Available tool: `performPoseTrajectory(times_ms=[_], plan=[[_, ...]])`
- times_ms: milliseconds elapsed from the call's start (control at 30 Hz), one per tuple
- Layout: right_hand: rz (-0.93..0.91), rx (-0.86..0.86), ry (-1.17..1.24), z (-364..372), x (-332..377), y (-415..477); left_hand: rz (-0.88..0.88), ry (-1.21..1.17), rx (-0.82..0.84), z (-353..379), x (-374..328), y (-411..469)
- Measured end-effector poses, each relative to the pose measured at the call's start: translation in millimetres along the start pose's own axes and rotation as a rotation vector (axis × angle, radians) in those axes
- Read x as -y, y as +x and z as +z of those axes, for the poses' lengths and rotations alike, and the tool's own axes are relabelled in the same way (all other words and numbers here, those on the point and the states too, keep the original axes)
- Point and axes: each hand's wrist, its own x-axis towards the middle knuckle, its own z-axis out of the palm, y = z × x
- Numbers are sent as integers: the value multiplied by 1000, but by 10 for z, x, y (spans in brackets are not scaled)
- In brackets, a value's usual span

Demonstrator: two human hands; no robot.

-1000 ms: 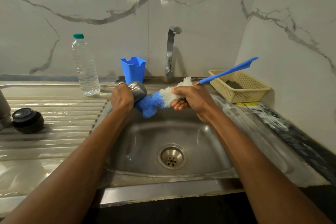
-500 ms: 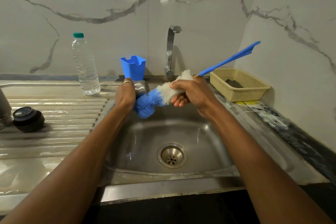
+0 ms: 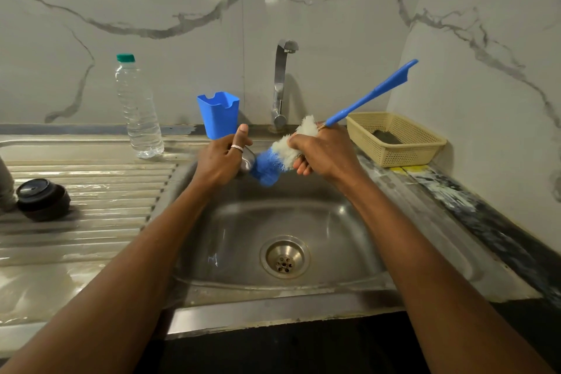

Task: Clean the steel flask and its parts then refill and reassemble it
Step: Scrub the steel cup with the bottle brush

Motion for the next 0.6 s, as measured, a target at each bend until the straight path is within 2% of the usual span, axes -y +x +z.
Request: performPoseTrajectory(times_ms=[100,200,367,500,600], plan=[[3,101,5,-6,10,-17,9,-3,3,-21,14,19],[5,2,11,-4,9,1,15,1,-3,-25,5,32],[-6,105,-9,3,41,-28,21,-4,17,-8,10,19],[-4,25,-8,-2,21,-3,25,-2,27,-4,7,26],[-4,134,-14,-6,56,-35,6,-15,45,1,13,29]])
